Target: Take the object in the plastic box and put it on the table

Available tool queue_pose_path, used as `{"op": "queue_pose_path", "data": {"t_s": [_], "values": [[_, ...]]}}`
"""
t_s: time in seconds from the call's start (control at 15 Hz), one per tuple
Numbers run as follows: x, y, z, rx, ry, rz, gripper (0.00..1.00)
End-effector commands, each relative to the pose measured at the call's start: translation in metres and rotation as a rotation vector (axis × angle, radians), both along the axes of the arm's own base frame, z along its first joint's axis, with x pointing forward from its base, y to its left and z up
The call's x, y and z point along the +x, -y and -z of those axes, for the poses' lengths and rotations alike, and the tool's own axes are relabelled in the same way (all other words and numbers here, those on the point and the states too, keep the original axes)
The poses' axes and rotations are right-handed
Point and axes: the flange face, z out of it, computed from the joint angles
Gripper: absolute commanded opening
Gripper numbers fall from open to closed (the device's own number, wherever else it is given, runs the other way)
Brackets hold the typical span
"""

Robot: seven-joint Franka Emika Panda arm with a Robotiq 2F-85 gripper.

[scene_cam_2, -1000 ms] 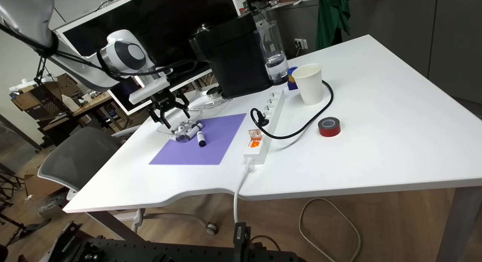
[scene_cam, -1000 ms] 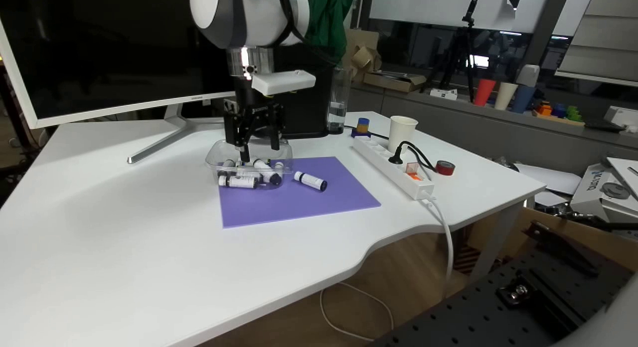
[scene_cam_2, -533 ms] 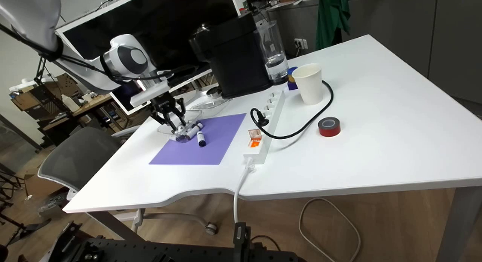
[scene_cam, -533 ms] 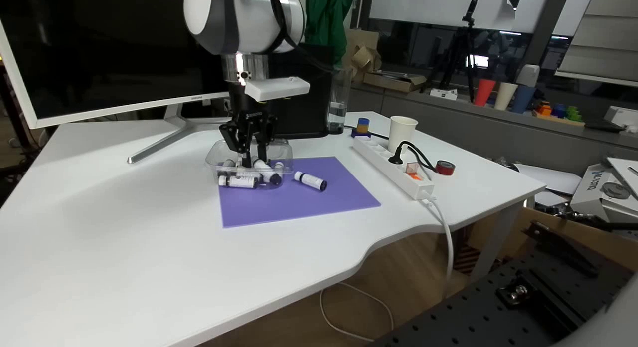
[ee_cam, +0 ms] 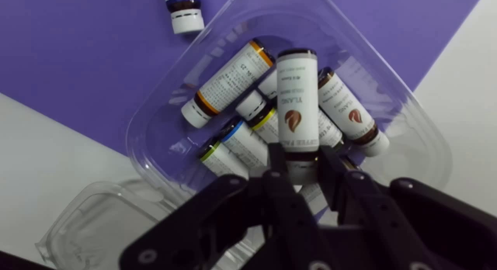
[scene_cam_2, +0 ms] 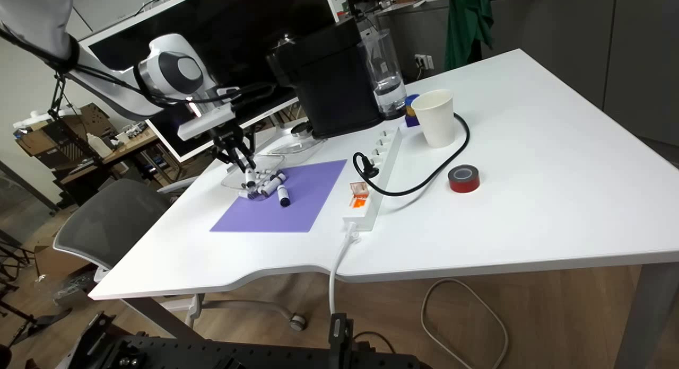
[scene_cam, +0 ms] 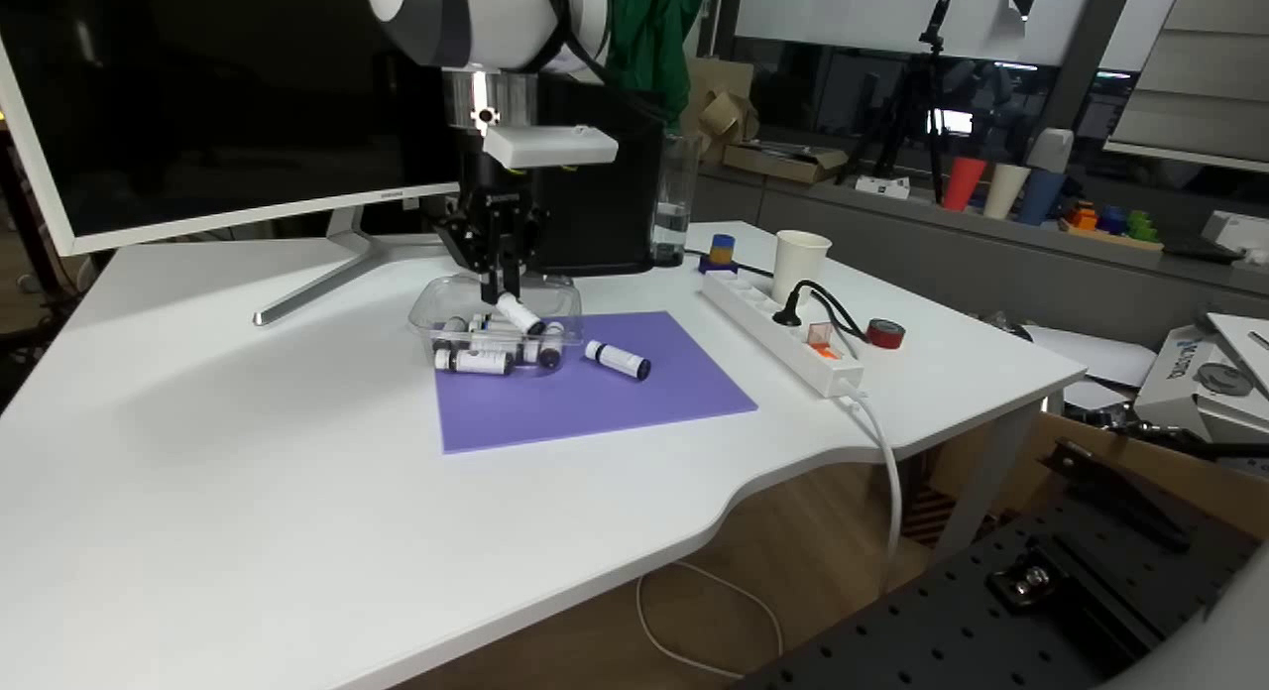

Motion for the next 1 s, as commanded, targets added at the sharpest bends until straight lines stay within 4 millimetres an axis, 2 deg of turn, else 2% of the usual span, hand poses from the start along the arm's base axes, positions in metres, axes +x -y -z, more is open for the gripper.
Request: {"op": "queue_pose_path", "data": {"t_s": [0.0, 0.2, 0.4, 0.53, 0.73, 0.93], "values": [[-0.016, 0.016, -0.058, 0.035, 0.075, 0.064, 0.07], [-0.022, 0.045, -0.093, 0.054, 0.167, 0.146, 0.07], [-0.027, 0.085, -0.106, 0.055, 0.227, 0.235, 0.07], [-0.029, 0.112, -0.106, 0.046, 0.251, 0.286, 0.07], [-0.031, 0.151, -0.091, 0.03, 0.261, 0.359, 0.07], [-0.034, 0.174, -0.07, 0.021, 0.222, 0.408, 0.07]]}}
